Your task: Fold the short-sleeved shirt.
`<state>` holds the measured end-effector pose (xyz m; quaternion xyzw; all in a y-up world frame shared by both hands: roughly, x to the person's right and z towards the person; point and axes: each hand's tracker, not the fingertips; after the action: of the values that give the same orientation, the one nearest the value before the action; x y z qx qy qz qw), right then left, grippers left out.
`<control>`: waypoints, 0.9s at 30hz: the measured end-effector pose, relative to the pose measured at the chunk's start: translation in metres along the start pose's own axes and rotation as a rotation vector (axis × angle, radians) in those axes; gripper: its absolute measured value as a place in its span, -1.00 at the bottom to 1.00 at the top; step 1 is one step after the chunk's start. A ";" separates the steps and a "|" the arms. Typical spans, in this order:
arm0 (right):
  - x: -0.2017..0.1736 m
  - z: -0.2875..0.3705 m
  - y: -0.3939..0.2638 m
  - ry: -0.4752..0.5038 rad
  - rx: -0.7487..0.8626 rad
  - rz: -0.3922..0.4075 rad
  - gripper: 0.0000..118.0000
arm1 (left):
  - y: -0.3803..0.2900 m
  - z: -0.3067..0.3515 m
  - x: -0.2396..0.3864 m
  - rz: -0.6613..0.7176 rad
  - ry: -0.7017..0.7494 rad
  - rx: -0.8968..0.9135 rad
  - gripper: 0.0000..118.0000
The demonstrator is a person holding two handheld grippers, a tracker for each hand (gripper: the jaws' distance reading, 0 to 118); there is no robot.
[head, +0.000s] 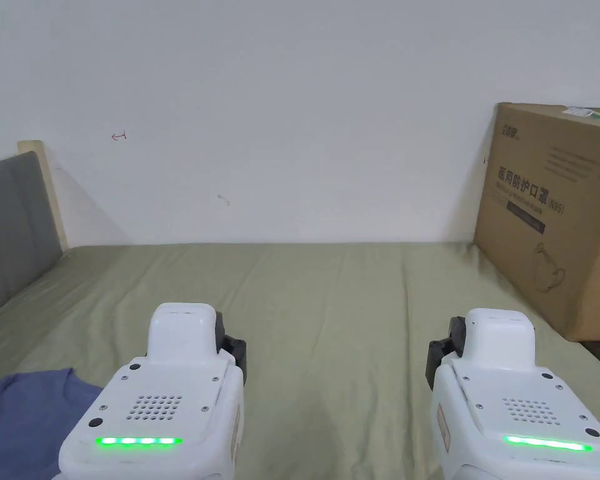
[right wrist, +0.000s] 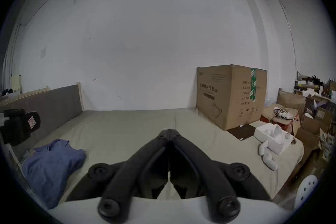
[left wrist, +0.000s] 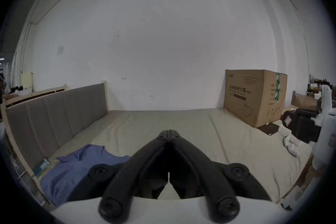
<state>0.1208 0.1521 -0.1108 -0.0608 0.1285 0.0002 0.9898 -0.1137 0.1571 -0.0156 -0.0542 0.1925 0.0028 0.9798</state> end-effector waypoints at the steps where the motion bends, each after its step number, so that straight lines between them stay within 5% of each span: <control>1: -0.001 0.000 0.002 0.013 -0.002 0.003 -1.00 | 0.000 0.000 -0.002 0.013 -0.014 0.004 -1.00; 9: -0.047 -0.003 0.016 0.152 0.016 0.047 -1.00 | 0.012 0.015 -0.037 0.048 0.055 0.015 -1.00; 20: -0.202 -0.006 0.013 0.566 -0.038 0.056 -1.00 | 0.019 0.092 -0.166 0.040 0.459 -0.001 -1.00; 27: -0.258 -0.005 0.001 0.675 -0.081 0.099 -1.00 | -0.003 0.091 -0.211 0.086 0.530 -0.111 -1.00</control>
<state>-0.1305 0.1559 -0.0503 -0.0905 0.4515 0.0332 0.8871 -0.2749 0.1675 0.1482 -0.0986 0.4439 0.0406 0.8897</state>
